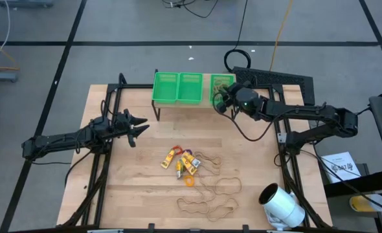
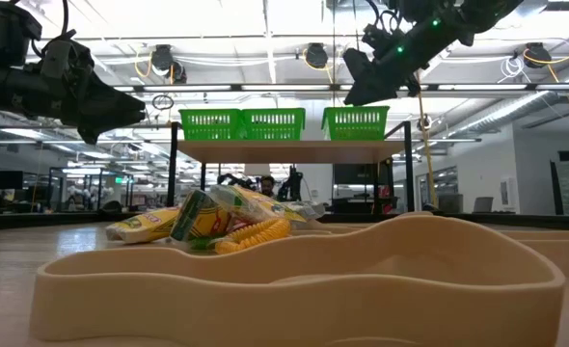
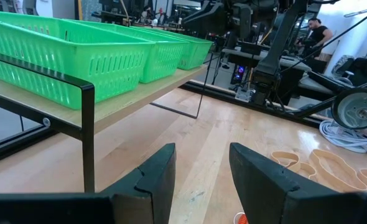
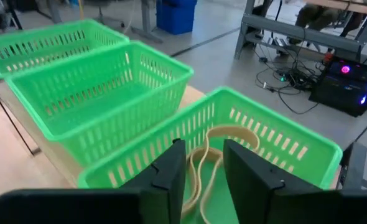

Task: Pick & Place Office Desk Supplies
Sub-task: Put the brown rubber band into the right green bin on the shelf

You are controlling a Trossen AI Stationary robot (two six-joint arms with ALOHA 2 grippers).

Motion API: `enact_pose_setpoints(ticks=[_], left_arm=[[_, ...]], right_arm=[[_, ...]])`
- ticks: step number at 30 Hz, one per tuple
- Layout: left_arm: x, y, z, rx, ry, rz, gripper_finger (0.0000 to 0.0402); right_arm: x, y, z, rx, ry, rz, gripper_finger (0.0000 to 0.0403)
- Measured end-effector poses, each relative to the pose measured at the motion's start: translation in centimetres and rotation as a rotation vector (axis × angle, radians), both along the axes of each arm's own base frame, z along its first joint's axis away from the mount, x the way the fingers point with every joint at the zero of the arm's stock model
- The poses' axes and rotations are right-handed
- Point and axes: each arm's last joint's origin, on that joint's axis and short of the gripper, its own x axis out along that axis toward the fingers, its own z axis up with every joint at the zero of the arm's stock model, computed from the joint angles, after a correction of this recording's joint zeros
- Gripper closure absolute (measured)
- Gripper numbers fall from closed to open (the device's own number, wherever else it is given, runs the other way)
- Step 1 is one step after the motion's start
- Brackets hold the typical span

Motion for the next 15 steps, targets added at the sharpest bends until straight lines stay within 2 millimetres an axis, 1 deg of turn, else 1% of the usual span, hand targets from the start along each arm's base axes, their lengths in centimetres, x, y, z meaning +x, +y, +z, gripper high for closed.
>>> enact_pose_setpoints(ticks=[3, 5, 9, 15], left_arm=[[0.0, 0.0, 0.0, 0.0, 0.0, 0.0, 0.0243], [0.0, 0.0, 0.0, 0.0, 0.0, 0.0, 0.0243], [0.0, 0.0, 0.0, 0.0, 0.0, 0.0, 0.0243], [0.0, 0.0, 0.0, 0.0, 0.0, 0.0, 0.0243]], right_arm=[[0.2, 0.2, 0.6, -0.022, -0.057, 0.015, 0.0291], [0.5, 0.5, 1.1, -0.051, -0.092, 0.061, 0.0287], [1.2, 1.7, 1.9, -0.095, -0.142, 0.227, 0.0281], [2.0, 4.1, 2.8, -0.125, -0.226, 0.505, 0.028]])
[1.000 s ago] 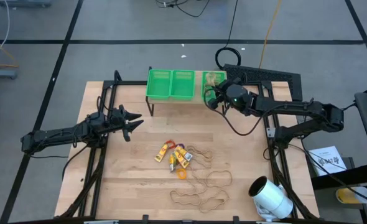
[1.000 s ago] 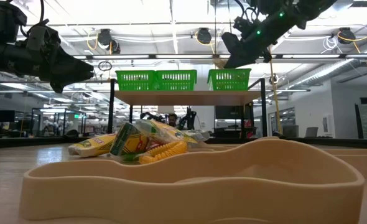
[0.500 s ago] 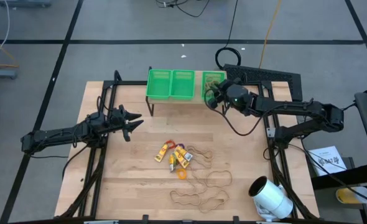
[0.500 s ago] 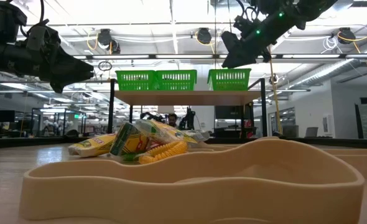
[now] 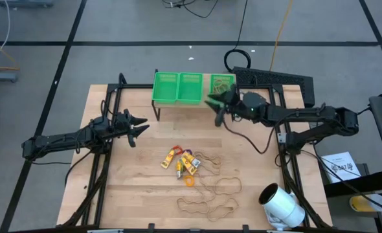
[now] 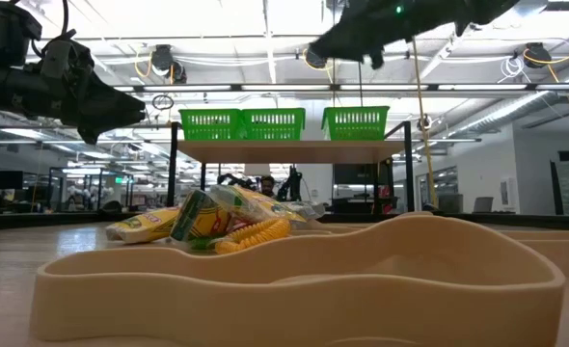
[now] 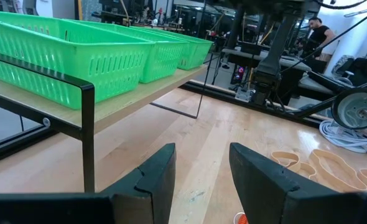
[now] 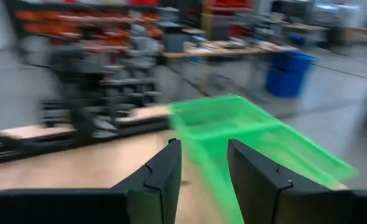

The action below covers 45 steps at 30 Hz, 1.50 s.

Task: Pick & Place Office Desk Supplies
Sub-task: Put the brown rubber band into the right green bin on the shelf

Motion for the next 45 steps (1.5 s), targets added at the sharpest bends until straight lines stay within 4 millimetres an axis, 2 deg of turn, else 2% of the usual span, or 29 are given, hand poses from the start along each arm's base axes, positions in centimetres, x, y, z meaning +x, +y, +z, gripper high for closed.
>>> enact_pose_setpoints(ticks=[11, 15, 18, 23, 26, 29, 34, 38, 45], left_arm=[[0.0, 0.0, 0.0, 0.0, 0.0, 0.0, 0.0243], [0.0, 0.0, 0.0, 0.0, 0.0, 0.0, 0.0243], [0.0, 0.0, 0.0, 0.0, 0.0, 0.0, 0.0243], [0.0, 0.0, 0.0, 0.0, 0.0, 0.0, 0.0243], [0.0, 0.0, 0.0, 0.0, 0.0, 0.0, 0.0243], [0.0, 0.0, 0.0, 0.0, 0.0, 0.0, 0.0243], [0.0, 0.0, 0.0, 0.0, 0.0, 0.0, 0.0243], [0.0, 0.0, 0.0, 0.0, 0.0, 0.0, 0.0243], [0.0, 0.0, 0.0, 0.0, 0.0, 0.0, 0.0243]], right_arm=[[0.6, 5.4, 0.4, 0.029, -0.042, 0.392, 0.0274], [0.5, 7.9, 1.2, 0.013, -0.134, 0.584, 0.0268], [0.6, 10.4, 1.7, -0.014, -0.234, 0.736, 0.0245], [0.2, 15.3, 1.7, -0.091, -0.332, 0.855, 0.0178], [-0.3, 18.4, 1.2, -0.116, -0.316, 0.828, 0.0138], [-0.6, 21.5, 1.4, -0.159, -0.231, 0.719, 0.011], [-0.7, 25.3, 2.9, -0.182, 0.067, 0.51, 0.0098], [-0.9, 26.5, 1.4, -0.094, 0.307, 0.392, 0.0109], [-1.7, 26.2, -4.5, 0.12, 0.608, 0.311, 0.0121]])
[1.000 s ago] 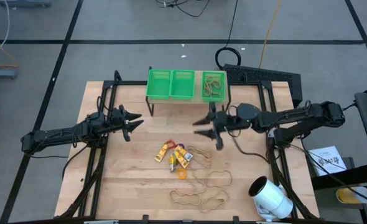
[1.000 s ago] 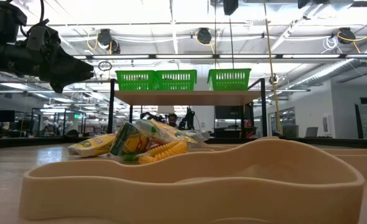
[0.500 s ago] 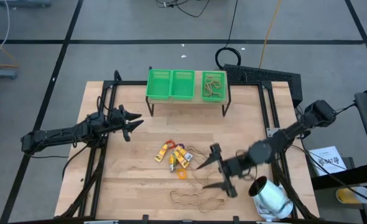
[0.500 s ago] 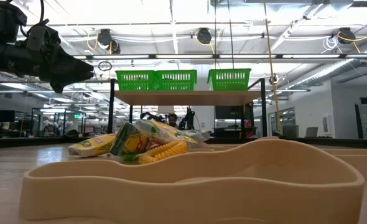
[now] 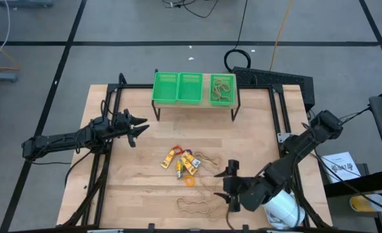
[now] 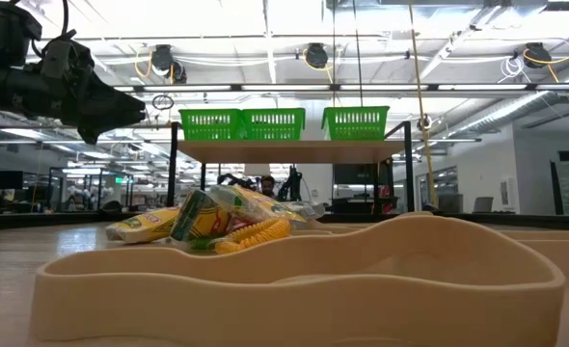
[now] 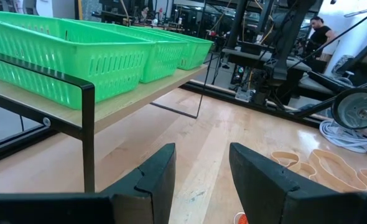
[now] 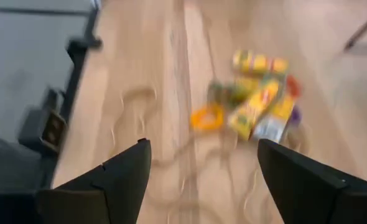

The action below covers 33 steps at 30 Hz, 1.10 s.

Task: Pick & Place Office Desk Supplies
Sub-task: Put the brown rubber band into the right green bin on the shelf

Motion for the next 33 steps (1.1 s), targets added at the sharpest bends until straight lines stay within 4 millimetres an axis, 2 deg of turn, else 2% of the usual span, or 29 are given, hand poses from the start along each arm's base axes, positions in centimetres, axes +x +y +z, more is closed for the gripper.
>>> enact_pose_setpoints(ticks=[6, 10, 16, 24, 33], left_arm=[[0.0, 0.0, 0.0, 0.0, 0.0, 0.0, 0.0243], [0.0, 0.0, 0.0, 0.0, 0.0, 0.0, 0.0243], [0.0, 0.0, 0.0, 0.0, 0.0, 0.0, 0.0243], [0.0, 0.0, 0.0, 0.0, -0.001, 0.0, 0.0243], [0.0, 0.0, 0.0, 0.0, -0.001, 0.0, 0.0243]], right_arm=[[-1.3, -0.8, -5.6, 0.087, 0.164, -0.042, 0.0116], [-2.1, -1.4, -9.5, 0.099, 0.214, -0.047, 0.0115], [-2.7, -1.9, -13.7, 0.14, 0.292, -0.007, 0.0115], [-3.5, -2.6, -16.0, 0.031, 0.45, -0.017, 0.0121], [-3.9, -3.8, -15.2, -0.104, 0.437, -0.067, 0.0154]])
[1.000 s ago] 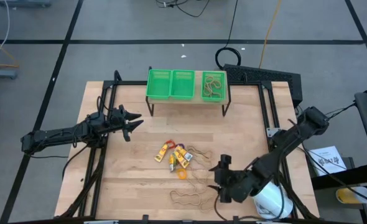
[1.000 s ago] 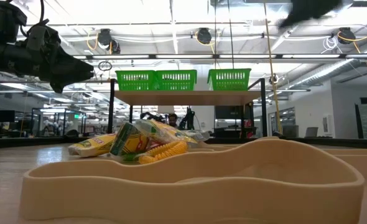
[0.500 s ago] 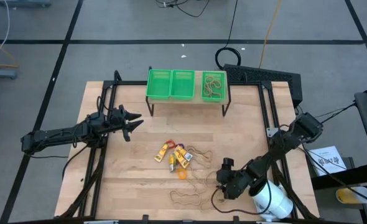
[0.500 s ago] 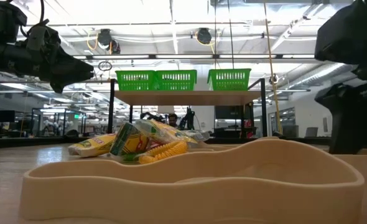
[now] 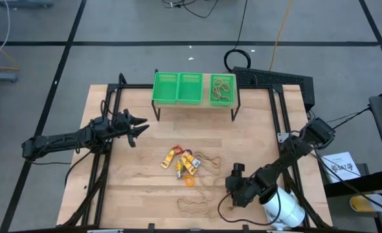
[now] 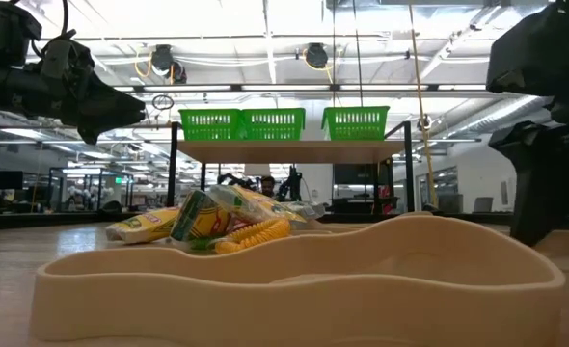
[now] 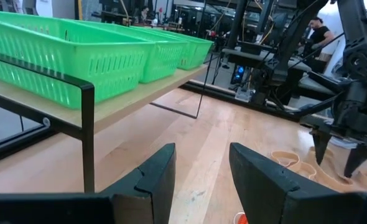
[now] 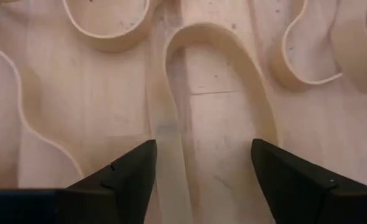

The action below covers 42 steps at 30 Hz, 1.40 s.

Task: Pick & Place Office Desk Supplies
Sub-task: Put the brown rubber band into the right green bin on the shelf

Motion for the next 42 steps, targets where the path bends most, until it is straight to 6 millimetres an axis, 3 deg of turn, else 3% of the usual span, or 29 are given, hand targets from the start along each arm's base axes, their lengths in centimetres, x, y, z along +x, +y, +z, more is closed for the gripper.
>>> enact_pose_setpoints(ticks=[12, 21, 34, 38, 42], left_arm=[[0.0, 0.0, 0.0, 0.0, 0.001, 0.0, 0.0243], [0.0, 0.0, 0.0, -0.001, 0.002, 0.0, 0.0243], [0.0, 0.0, 0.0, 0.0, 0.001, 0.0, 0.0243], [0.0, 0.0, 0.0, 0.0, 0.0, 0.0, 0.0243], [0.0, 0.0, 0.0, 0.0, 0.0, 0.0, 0.0243]], right_arm=[[0.0, -0.4, 0.5, -0.081, -0.021, 0.045, 0.0195], [0.4, -1.9, 1.2, -0.171, -0.059, -0.015, 0.0206], [1.2, -2.7, 1.1, -0.011, 0.005, -0.046, 0.0209], [1.1, -3.0, 0.7, 0.044, 0.029, -0.042, 0.0237], [1.1, -3.3, 0.4, 0.079, 0.053, -0.037, 0.0292]])
